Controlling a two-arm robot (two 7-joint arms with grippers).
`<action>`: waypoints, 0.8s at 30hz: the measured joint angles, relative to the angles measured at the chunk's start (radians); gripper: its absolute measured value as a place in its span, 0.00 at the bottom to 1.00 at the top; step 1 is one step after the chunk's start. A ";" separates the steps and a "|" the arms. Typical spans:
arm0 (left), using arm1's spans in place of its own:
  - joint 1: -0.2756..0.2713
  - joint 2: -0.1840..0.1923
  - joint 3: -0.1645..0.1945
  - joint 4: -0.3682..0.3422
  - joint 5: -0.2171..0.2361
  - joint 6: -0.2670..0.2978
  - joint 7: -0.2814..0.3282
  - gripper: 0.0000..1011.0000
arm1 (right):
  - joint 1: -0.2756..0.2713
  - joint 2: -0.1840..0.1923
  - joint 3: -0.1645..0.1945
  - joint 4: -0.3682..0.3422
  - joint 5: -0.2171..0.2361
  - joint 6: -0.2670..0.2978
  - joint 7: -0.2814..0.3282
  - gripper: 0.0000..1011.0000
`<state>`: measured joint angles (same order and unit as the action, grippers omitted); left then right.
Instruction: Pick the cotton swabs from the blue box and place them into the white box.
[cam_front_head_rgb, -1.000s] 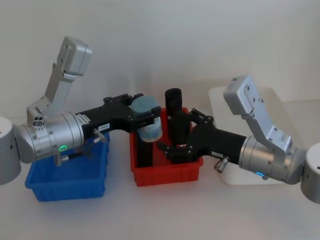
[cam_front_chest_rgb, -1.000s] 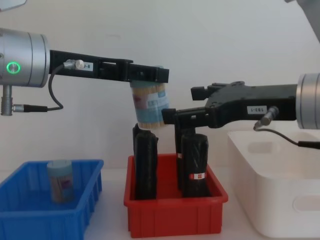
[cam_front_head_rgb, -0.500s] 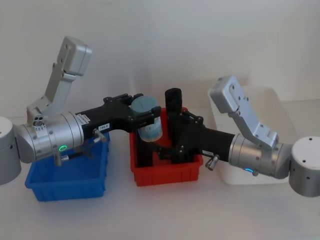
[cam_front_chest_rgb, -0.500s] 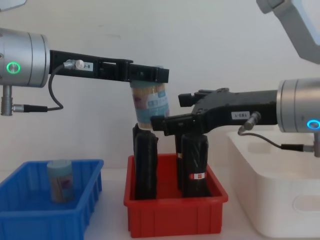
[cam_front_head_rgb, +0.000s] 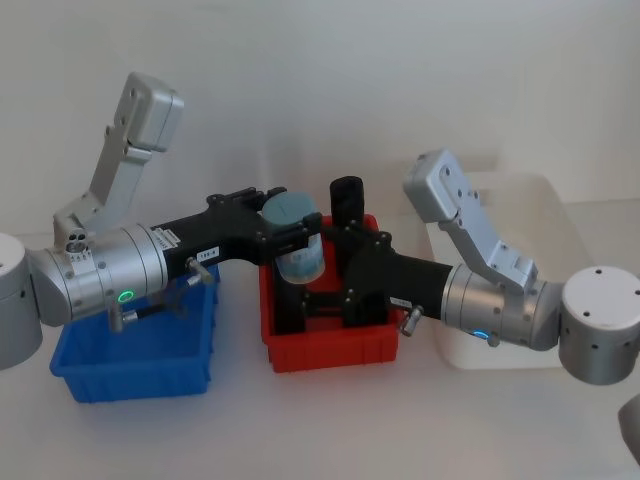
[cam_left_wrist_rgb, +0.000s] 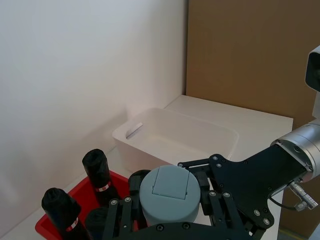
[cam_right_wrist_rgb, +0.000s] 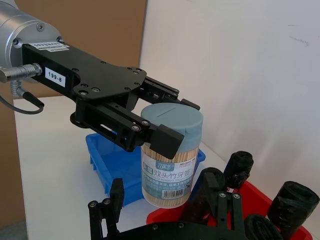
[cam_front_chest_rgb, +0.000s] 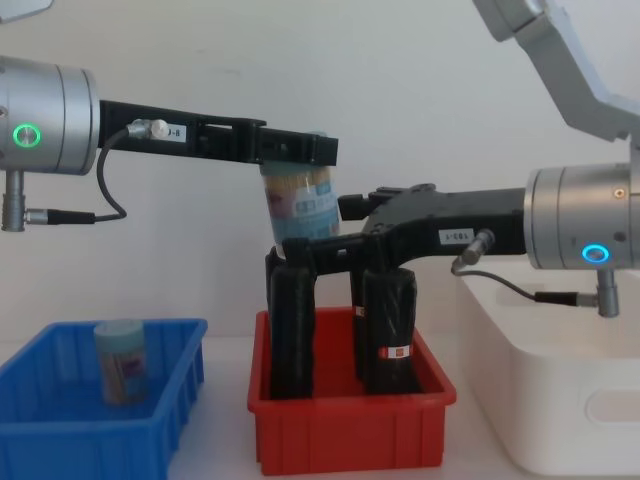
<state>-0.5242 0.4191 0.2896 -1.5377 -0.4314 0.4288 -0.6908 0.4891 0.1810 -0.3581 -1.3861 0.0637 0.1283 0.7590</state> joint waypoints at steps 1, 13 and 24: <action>0.000 0.000 0.000 0.000 0.000 0.000 0.000 0.66 | 0.002 -0.001 -0.001 0.004 0.001 -0.001 0.000 0.99; 0.000 0.000 0.000 0.000 0.000 0.000 0.000 0.66 | 0.023 -0.015 -0.009 0.046 0.030 -0.015 -0.004 0.99; 0.000 0.000 0.000 0.000 0.000 0.000 0.000 0.66 | 0.039 -0.024 -0.013 0.077 0.062 -0.025 -0.011 0.93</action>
<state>-0.5241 0.4191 0.2895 -1.5377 -0.4315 0.4288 -0.6908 0.5283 0.1566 -0.3710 -1.3089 0.1256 0.1031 0.7479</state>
